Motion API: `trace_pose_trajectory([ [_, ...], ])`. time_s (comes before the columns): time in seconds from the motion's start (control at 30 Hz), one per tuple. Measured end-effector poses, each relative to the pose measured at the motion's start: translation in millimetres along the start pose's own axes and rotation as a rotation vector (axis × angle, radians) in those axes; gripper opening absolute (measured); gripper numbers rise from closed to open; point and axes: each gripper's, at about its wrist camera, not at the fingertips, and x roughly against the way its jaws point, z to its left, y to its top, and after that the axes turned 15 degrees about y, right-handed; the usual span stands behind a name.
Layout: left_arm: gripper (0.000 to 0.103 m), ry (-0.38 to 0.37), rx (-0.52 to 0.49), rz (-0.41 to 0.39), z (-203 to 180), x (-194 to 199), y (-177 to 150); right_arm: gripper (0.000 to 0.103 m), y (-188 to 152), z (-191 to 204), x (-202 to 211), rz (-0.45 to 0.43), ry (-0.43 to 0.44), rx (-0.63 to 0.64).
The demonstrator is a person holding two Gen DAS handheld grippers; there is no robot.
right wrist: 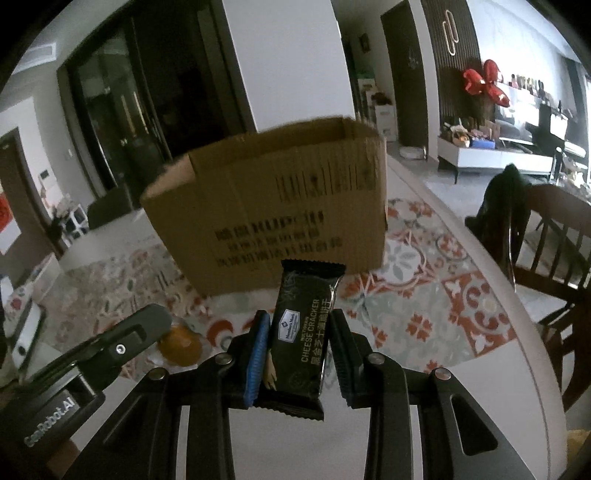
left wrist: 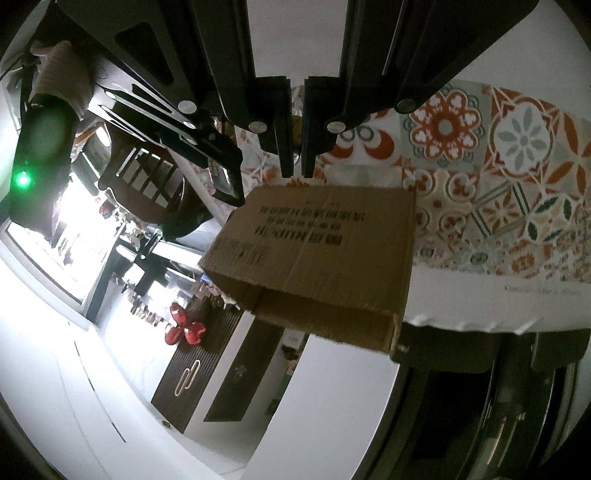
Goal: Organize snacks
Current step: 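Lift both held snacks and carry them over the cardboard box, then open both grippers to drop the snacks into the box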
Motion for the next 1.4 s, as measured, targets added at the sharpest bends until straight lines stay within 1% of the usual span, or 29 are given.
trace_pose_trajectory([
  [0.47, 0.005, 0.014, -0.074, -0.113, -20, 10, 52, 0.034, 49, 4, 17, -0.096, 0.067, 0.032],
  [0.67, 0.005, 0.025, -0.085, -0.149, -25, 7, 78, 0.034, 76, 3, 12, -0.112, 0.094, 0.05],
  [0.77, 0.006, 0.031, -0.086, -0.161, -28, 1, 91, 0.034, 89, 3, 4, -0.106, 0.104, 0.07],
  [0.9, 0.006, 0.059, -0.092, -0.179, -29, -8, 109, 0.034, 109, 0, -6, -0.104, 0.108, 0.09],
  [1.03, 0.006, 0.085, -0.109, -0.185, -30, -20, 126, 0.034, 131, -5, -18, -0.091, 0.105, 0.105],
  [1.17, 0.006, 0.103, -0.11, -0.166, -30, -38, 139, 0.034, 151, -12, -36, -0.077, 0.105, 0.102],
  [1.23, 0.006, 0.116, -0.104, -0.161, -28, -45, 144, 0.034, 155, -14, -45, -0.058, 0.108, 0.103],
  [1.37, 0.006, 0.153, -0.104, -0.133, -24, -66, 150, 0.034, 161, -19, -61, -0.032, 0.08, 0.115],
  [1.4, 0.01, 0.164, -0.105, -0.126, -23, -70, 152, 0.034, 161, -19, -64, -0.029, 0.073, 0.118],
])
